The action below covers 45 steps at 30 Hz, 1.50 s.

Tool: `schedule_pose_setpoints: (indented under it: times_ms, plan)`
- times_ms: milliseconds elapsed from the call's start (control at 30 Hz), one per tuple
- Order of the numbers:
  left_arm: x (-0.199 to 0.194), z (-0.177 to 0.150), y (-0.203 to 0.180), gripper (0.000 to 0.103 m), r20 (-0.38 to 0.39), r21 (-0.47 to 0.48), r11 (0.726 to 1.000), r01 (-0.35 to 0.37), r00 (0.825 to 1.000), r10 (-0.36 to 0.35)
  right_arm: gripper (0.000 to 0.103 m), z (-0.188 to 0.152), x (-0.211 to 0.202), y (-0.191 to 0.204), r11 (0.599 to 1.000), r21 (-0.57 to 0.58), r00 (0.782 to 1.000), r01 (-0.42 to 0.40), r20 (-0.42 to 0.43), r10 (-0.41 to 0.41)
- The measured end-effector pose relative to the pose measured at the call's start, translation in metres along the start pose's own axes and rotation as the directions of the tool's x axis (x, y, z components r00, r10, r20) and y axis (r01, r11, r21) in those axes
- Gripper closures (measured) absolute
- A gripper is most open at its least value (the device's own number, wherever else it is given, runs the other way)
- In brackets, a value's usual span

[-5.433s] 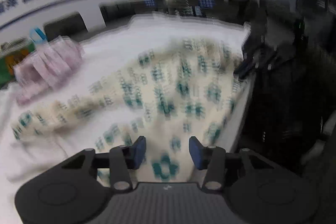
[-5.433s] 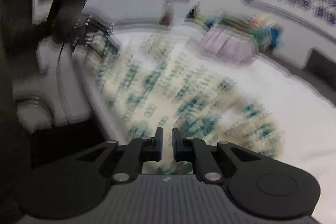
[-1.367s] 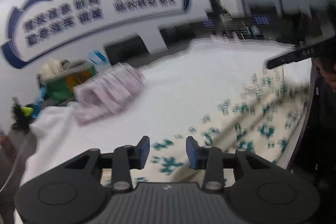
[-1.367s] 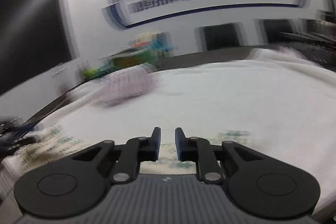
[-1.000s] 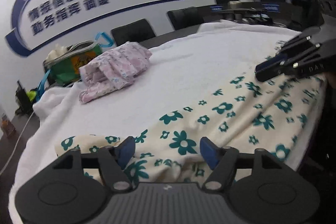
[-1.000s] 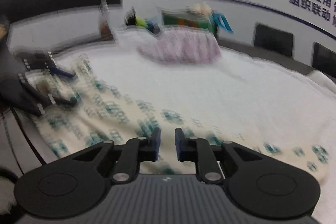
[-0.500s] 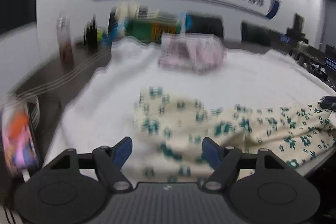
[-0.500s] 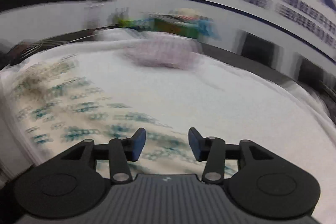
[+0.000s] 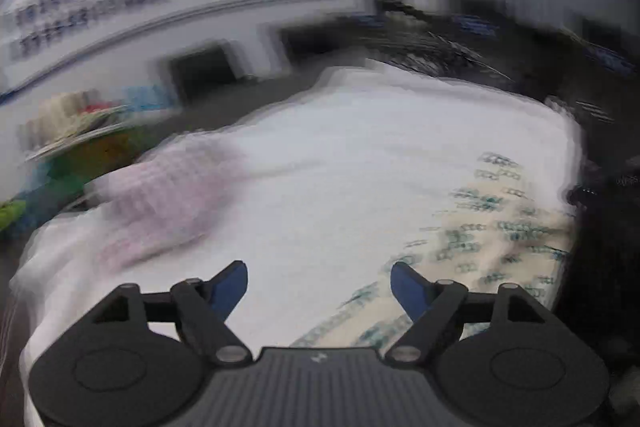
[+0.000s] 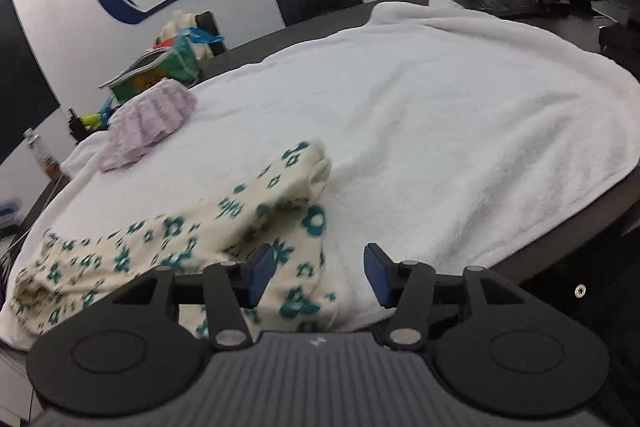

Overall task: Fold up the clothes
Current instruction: 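Grasp the garment end with the left gripper while the right gripper grasps the other end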

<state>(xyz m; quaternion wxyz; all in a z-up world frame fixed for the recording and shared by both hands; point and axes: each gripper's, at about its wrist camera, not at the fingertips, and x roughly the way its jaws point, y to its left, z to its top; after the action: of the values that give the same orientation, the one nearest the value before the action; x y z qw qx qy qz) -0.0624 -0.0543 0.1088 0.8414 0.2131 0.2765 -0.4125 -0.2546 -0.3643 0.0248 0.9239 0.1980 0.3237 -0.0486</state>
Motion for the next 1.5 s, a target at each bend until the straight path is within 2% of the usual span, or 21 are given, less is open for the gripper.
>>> schedule_pose_setpoints:
  times_ms: [67, 133, 200, 267, 333, 367, 400, 467, 500, 533, 567, 667, 800, 1000, 1133, 1233, 1300, 1367, 1433, 1500]
  plan:
    - [0.049, 0.039, -0.014, 0.025, -0.049, 0.1, 0.983, 0.156, 0.987, -0.152, 0.051, -0.011, -0.007, -0.006, 0.998, 0.05, 1.0, -0.025, 0.004, 0.025]
    - [0.098, 0.061, -0.029, 0.027, -0.086, 0.124, 0.956, 0.267, 0.962, -0.258, 0.051, -0.022, -0.013, -0.013, 0.992, 0.117, 0.998, -0.056, 0.013, 0.055]
    - [0.144, 0.075, -0.046, 0.029, -0.121, 0.119, 0.911, 0.396, 0.916, -0.383, 0.052, -0.036, -0.012, -0.022, 0.973, 0.208, 0.995, -0.097, 0.019, 0.095]
    - [0.171, 0.08, -0.062, 0.029, -0.128, 0.137, 0.876, 0.462, 0.885, -0.447, 0.055, -0.046, -0.007, -0.026, 0.958, 0.255, 0.991, -0.131, 0.017, 0.13]
    - [0.189, 0.08, -0.068, 0.031, -0.126, 0.139, 0.866, 0.481, 0.876, -0.467, 0.058, -0.048, -0.003, -0.024, 0.951, 0.26, 0.986, -0.165, 0.026, 0.164]
    - [0.194, 0.08, -0.068, 0.039, -0.137, 0.125, 0.858, 0.499, 0.865, -0.483, 0.062, -0.048, -0.001, -0.024, 0.948, 0.265, 0.984, -0.176, 0.032, 0.174]
    - [0.199, 0.081, -0.068, 0.061, -0.15, 0.109, 0.849, 0.518, 0.852, -0.501, 0.065, -0.047, 0.002, -0.024, 0.945, 0.27, 0.982, -0.185, 0.034, 0.183]
    - [0.209, 0.083, -0.067, 0.097, -0.176, 0.075, 0.829, 0.554, 0.825, -0.536, 0.075, -0.045, 0.009, -0.025, 0.941, 0.278, 0.981, -0.194, 0.04, 0.191]
    - [0.213, 0.084, -0.067, 0.098, -0.189, 0.057, 0.818, 0.572, 0.811, -0.554, 0.084, -0.044, 0.011, -0.025, 0.939, 0.281, 0.98, -0.197, 0.046, 0.192]
    - [0.214, 0.084, -0.067, 0.099, -0.183, 0.062, 0.821, 0.568, 0.815, -0.55, 0.088, -0.044, 0.014, -0.024, 0.938, 0.283, 0.98, -0.199, 0.054, 0.192]
    - [0.212, 0.084, -0.066, 0.101, -0.168, 0.067, 0.831, 0.552, 0.827, -0.536, 0.094, -0.043, 0.017, -0.024, 0.937, 0.286, 0.979, -0.202, 0.062, 0.192]
    - [0.196, 0.091, -0.058, 0.102, -0.095, 0.068, 0.856, 0.512, 0.858, -0.505, 0.096, -0.041, 0.016, -0.012, 0.956, 0.228, 0.982, -0.183, 0.081, 0.168]
    - [0.169, 0.112, -0.039, 0.102, -0.001, 0.085, 0.884, 0.459, 0.888, -0.461, 0.096, -0.021, -0.002, 0.003, 0.969, 0.122, 0.968, -0.215, 0.154, 0.196]
    - [0.149, 0.161, -0.012, 0.102, 0.094, 0.08, 0.953, 0.292, 0.95, -0.299, 0.097, 0.051, -0.008, 0.026, 0.972, -0.122, 0.931, -0.202, 0.283, 0.229]
    - [0.164, 0.198, 0.007, 0.102, 0.106, 0.076, 0.984, 0.162, 0.98, -0.169, 0.097, 0.106, 0.008, 0.019, 0.963, -0.192, 0.921, -0.188, 0.306, 0.241]
    - [0.202, 0.216, 0.022, 0.1, 0.075, 0.011, 0.997, 0.08, 0.994, -0.08, 0.097, 0.142, 0.04, -0.003, 0.973, -0.176, 0.942, -0.152, 0.273, 0.196]
    - [0.232, 0.219, 0.032, 0.089, 0.005, -0.07, 0.996, 0.053, 0.999, -0.053, 0.097, 0.157, 0.071, -0.023, 0.983, -0.136, 0.966, -0.12, 0.213, 0.148]
    - [0.247, 0.209, 0.039, 0.088, -0.051, -0.099, 0.994, 0.045, 0.997, -0.05, 0.096, 0.169, 0.107, -0.043, 0.992, -0.095, 0.987, -0.089, 0.128, 0.101]
    - [0.236, 0.191, 0.043, 0.087, -0.058, -0.054, 0.997, 0.062, 0.996, -0.065, 0.096, 0.168, 0.136, -0.056, 0.998, -0.06, 0.999, -0.032, 0.028, 0.033]
    - [0.205, 0.162, 0.057, 0.074, -0.089, -0.046, 0.996, 0.076, 0.993, -0.08, 0.093, 0.157, 0.139, -0.059, 0.998, -0.056, 0.999, 0.043, 0.018, -0.042]
